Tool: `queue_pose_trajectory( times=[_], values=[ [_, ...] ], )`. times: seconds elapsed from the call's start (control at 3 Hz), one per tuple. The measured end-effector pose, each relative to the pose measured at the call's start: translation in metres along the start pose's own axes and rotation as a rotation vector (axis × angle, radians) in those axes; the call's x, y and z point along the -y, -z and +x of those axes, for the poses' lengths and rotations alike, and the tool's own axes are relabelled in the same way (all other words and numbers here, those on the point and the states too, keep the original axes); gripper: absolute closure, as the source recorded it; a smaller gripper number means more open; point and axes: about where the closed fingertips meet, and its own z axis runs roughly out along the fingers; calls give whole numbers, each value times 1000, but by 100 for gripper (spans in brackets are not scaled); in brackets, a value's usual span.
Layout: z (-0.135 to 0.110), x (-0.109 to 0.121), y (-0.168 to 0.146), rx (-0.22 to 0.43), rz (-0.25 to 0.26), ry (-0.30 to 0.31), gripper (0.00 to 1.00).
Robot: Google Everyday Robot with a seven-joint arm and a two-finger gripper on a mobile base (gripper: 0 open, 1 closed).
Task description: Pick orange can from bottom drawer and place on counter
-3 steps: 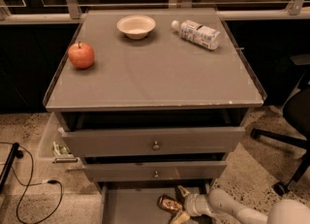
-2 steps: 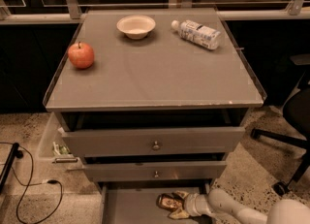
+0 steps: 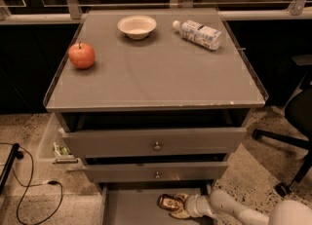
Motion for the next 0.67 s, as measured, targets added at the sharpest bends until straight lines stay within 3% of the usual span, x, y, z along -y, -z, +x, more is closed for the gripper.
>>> queue_pose_trajectory(
  times=[0.33,0.67],
  values=[
    [0,0,0,0,0,0,99],
    [-1,-6,5,5,-34,-15,100]
  ],
)
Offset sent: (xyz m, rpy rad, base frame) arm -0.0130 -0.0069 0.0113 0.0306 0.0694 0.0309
